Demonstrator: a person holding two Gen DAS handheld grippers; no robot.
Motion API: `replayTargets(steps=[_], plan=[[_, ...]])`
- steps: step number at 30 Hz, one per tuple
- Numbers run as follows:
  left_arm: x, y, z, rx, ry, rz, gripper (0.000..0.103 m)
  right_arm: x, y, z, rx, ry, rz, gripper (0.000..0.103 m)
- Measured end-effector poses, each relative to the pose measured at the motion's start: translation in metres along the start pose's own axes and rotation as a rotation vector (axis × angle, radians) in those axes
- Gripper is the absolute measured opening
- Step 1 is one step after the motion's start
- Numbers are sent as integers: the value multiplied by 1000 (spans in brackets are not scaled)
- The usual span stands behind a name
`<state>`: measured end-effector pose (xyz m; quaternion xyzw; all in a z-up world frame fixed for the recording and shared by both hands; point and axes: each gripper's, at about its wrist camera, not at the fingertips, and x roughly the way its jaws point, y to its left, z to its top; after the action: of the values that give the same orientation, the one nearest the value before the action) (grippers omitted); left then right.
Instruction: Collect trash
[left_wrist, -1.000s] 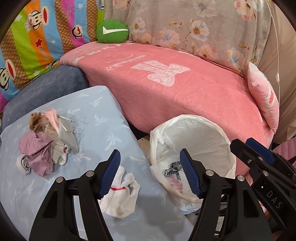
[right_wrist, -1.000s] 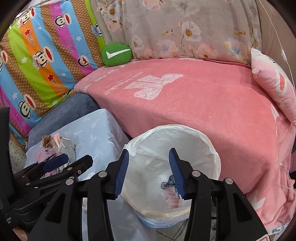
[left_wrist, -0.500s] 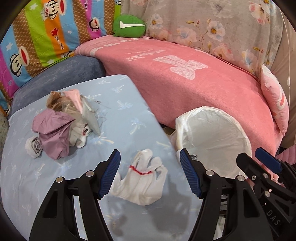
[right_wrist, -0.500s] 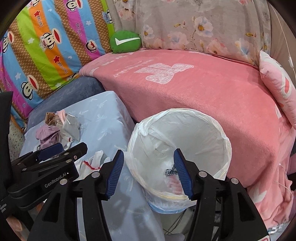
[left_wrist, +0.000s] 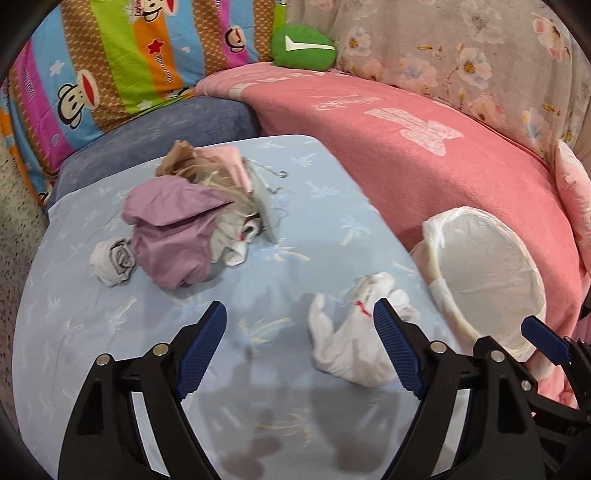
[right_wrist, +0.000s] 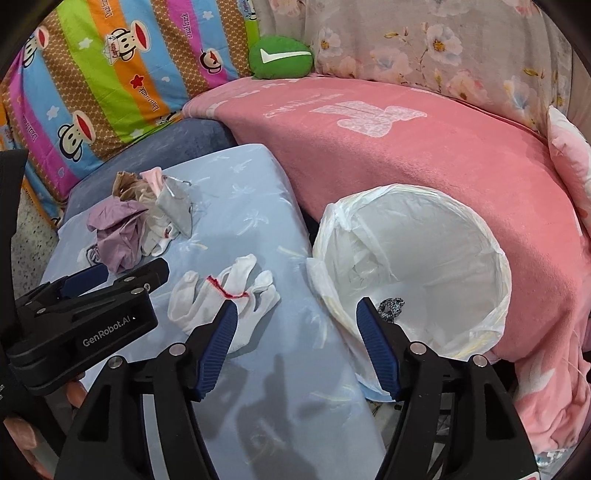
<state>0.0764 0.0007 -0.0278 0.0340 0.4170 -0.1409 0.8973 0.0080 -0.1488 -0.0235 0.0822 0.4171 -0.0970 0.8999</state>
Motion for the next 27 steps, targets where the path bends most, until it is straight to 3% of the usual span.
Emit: replayTargets(steps=[10, 27], plan=[[4, 48, -9, -53, -1, 74, 90, 26, 40, -12, -53, 46, 13, 75], [30, 158, -3, -231, 36, 161, 91, 84, 73, -17, -16, 146, 45, 78]])
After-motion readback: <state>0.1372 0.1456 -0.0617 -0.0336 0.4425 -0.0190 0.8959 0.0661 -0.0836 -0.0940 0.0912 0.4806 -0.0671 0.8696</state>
